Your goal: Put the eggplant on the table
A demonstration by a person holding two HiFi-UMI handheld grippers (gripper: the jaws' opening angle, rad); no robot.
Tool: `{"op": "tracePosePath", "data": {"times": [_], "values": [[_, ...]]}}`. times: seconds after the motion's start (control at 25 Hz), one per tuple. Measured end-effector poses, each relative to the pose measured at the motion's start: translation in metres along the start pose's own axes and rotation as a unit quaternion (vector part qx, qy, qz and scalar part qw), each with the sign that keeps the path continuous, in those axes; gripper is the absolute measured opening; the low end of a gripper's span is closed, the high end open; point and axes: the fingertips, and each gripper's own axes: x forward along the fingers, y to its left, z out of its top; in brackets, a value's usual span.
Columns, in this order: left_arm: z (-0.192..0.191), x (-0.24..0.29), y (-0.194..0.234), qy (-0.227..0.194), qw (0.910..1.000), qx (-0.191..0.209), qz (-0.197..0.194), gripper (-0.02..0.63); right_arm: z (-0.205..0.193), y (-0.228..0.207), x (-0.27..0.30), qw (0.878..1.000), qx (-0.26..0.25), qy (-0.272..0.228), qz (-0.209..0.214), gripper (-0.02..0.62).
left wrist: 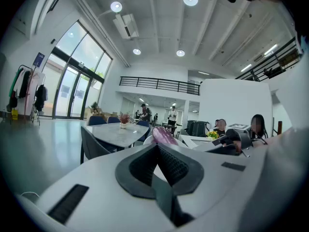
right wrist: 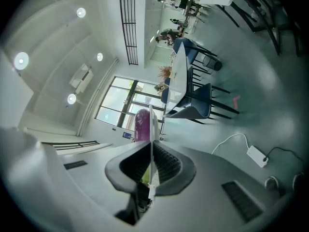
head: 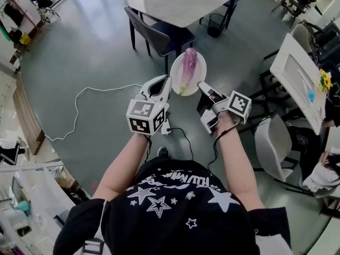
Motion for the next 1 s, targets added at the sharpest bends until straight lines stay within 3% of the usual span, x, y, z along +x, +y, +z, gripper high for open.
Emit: {"op": "tracePosePath", "data": {"times": [1.0], "values": [[0.001,0.004,0.021,-0.004,1.0000,-0.009,0.001,0.008,-0.003,0.002,0.021,1.000,0.015,0.003,0.011,0.021]]}}
